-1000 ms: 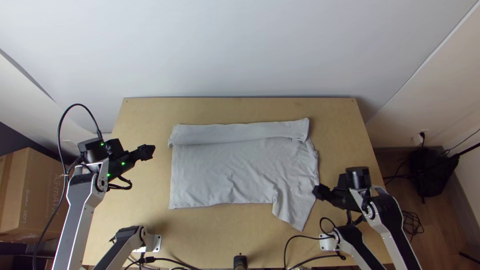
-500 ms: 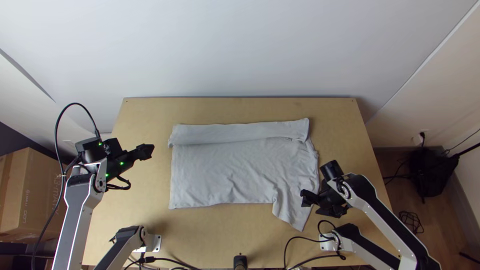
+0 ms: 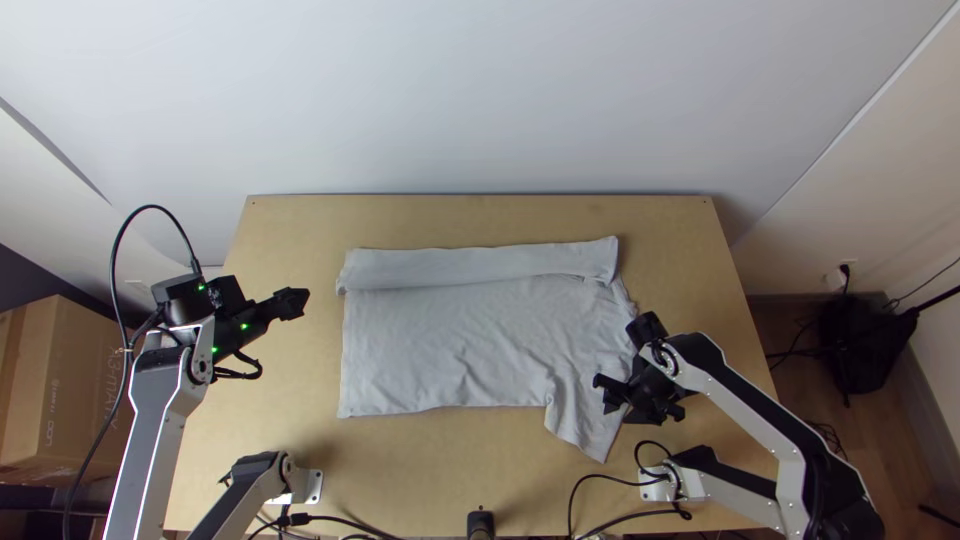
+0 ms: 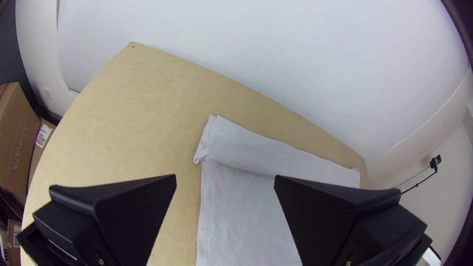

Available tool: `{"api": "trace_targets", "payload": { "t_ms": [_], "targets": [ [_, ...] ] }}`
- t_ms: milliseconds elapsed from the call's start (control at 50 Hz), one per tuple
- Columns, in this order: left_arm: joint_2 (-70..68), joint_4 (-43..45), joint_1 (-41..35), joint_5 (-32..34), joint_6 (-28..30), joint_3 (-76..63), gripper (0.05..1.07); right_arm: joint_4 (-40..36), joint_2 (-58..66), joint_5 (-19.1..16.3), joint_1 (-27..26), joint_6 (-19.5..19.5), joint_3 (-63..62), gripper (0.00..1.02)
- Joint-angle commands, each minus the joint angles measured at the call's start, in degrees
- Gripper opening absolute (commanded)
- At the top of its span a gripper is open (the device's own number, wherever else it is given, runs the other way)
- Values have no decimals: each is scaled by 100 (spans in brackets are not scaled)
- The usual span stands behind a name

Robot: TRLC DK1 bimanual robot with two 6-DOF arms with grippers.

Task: Fold the t-shirt

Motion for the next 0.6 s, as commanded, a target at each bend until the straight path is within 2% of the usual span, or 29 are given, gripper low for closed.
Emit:
{"api": "trace_targets", "payload": {
  "t_ms": [0,140,180,240,320,400,580],
  "targets": [
    [53,-9,-34,59,21,157,101,77,186,59,-33,-74,-134,52],
    [44,-203,-149,59,399,184,101,139,309,112,-24,-188,-204,51],
    [0,-458,-368,59,672,201,101,148,309,129,2,-215,-222,40],
    [-35,-888,-658,59,1049,228,102,191,282,208,20,-268,-239,18],
    [-44,-1556,-984,41,1489,280,102,200,238,331,73,-355,-266,2],
    [-8,-2215,-1221,-11,1946,289,102,191,238,384,117,-373,-274,2],
    [132,-3138,-1722,-671,2403,-106,102,183,186,384,117,-382,-248,2]
  ]
}}
